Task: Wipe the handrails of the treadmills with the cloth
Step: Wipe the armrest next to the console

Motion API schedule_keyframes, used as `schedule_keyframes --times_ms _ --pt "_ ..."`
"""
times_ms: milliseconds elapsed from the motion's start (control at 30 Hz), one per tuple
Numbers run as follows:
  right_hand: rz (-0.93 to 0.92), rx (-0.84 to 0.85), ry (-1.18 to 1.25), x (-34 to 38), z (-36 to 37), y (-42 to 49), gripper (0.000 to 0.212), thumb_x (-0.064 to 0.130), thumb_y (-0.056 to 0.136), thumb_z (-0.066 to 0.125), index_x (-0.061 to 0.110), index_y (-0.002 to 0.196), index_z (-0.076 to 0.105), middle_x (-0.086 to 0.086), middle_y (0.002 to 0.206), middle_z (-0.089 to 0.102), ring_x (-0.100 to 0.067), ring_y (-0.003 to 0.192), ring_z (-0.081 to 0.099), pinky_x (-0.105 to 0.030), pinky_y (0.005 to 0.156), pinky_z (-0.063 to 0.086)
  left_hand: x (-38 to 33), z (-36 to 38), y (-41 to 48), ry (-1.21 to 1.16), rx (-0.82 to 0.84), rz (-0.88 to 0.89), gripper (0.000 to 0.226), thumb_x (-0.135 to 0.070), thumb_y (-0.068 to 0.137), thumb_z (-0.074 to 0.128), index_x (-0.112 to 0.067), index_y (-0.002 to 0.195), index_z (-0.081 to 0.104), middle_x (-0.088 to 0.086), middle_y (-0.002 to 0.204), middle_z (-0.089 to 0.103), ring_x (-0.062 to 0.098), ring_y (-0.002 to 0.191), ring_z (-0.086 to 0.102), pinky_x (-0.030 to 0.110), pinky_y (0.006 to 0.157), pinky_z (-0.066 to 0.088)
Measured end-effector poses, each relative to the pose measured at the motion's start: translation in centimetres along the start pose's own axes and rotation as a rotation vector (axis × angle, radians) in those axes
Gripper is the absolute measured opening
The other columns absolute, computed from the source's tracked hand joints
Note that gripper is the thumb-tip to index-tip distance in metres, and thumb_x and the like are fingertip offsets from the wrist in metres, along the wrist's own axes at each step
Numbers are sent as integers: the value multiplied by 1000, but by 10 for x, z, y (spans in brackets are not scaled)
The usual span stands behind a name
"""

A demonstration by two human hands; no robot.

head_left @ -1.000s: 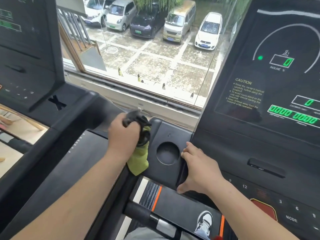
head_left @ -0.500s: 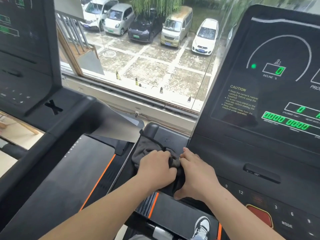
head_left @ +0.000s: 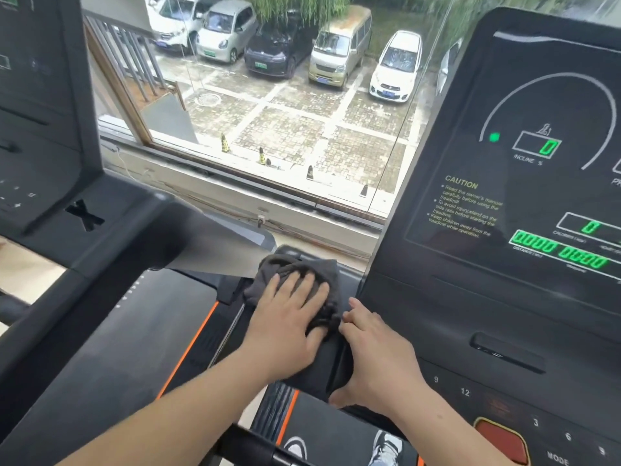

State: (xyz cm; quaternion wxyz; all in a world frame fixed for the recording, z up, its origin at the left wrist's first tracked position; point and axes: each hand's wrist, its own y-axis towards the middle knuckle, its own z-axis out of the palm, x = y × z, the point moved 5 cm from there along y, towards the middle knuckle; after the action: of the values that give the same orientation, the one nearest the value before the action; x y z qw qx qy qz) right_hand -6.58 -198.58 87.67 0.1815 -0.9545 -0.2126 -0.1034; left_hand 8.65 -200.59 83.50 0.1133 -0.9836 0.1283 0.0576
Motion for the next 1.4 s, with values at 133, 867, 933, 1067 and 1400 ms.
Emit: schedule_keyframes --times_ms 133,867,933,1067,1400 --pt "-12 -25 -15 1 -2 -1 108 68 52 85 26 145 50 16 159 28 -3 157 4 -28 125 18 6 -21 57 -6 -11 54 64 -61 101 26 -38 160 22 -3 171 18 20 157 11 50 127 2" --pt "-18 11 -25 1 5 -2 115 68 59 84 20 154 40 11 162 27 -8 158 -8 -34 130 8 -3 -32 107 -103 0 -51 42 -45 94 35 -34 125 62 -3 128 69 23 126 57 49 122 20" --pt "-18 -1 -24 -1 6 -2 114 68 59 83 21 154 40 12 161 28 -7 158 -5 -32 129 5 -5 -25 75 -126 -97 21 46 -46 96 43 -32 137 57 -6 146 58 19 140 46 49 124 18" --pt "-29 -15 -25 -3 8 0 108 70 55 82 27 148 48 16 159 28 -4 157 -3 -31 129 7 5 -1 2 -23 -158 147 60 -49 93 46 -25 147 52 1 156 49 26 146 42 53 121 29" --pt "-4 15 -18 -2 7 0 115 70 55 85 23 151 42 14 158 27 -8 158 -4 -34 129 15 -2 -41 117 -5 124 -24 41 -50 100 34 -39 133 56 -2 131 67 24 122 59 42 103 36"
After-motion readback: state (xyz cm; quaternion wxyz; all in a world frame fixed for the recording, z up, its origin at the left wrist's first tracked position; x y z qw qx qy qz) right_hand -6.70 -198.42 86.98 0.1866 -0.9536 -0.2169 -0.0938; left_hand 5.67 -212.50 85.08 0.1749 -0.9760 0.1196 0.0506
